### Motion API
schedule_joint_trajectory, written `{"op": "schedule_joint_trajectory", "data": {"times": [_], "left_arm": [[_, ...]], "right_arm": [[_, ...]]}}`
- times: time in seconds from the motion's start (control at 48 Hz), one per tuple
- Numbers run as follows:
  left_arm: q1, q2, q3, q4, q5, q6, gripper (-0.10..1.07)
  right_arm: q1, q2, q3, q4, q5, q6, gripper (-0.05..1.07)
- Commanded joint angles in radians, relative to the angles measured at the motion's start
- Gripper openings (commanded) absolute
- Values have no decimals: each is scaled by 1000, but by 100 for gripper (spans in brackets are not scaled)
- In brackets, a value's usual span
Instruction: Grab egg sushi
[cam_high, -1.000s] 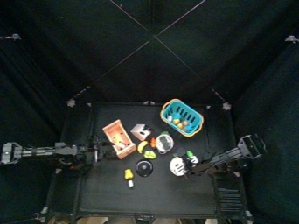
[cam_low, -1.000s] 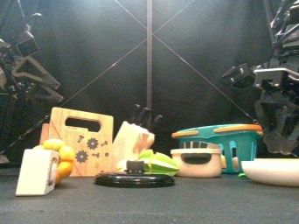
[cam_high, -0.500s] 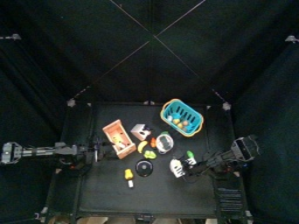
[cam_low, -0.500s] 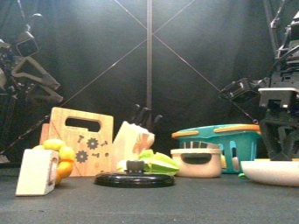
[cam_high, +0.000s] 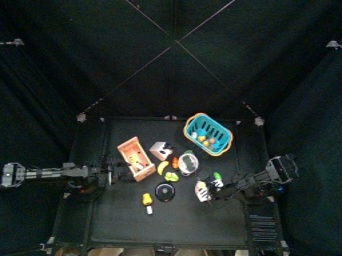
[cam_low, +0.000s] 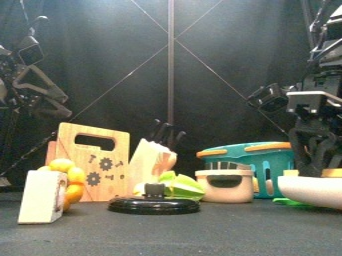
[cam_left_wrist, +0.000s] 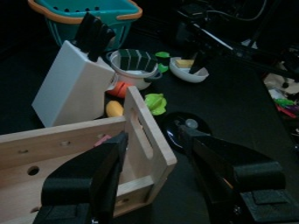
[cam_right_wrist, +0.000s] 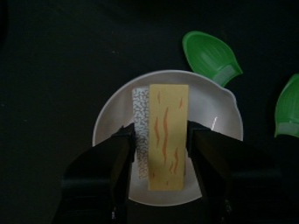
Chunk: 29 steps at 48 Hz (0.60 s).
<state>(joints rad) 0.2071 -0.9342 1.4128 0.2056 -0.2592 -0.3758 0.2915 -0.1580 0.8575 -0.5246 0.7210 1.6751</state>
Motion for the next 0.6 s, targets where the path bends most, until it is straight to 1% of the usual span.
{"op": "schedule_joint_trajectory", "data": {"times": [0.0, 0.188, 0.375, 0.583], "left_arm": [[0, 5, -12, 0, -5, 0, 87], [0, 6, -11, 0, -5, 2, 87], [0, 5, -8, -3, -5, 0, 87], [0, 5, -8, -17, -5, 0, 87]], "right_arm": [[-3, -26, -18, -9, 2, 0, 59], [-5, -26, -44, -29, 3, 0, 59], [-5, -34, -49, -44, 3, 0, 59], [-8, -75, -54, -51, 3, 0, 59]]}}
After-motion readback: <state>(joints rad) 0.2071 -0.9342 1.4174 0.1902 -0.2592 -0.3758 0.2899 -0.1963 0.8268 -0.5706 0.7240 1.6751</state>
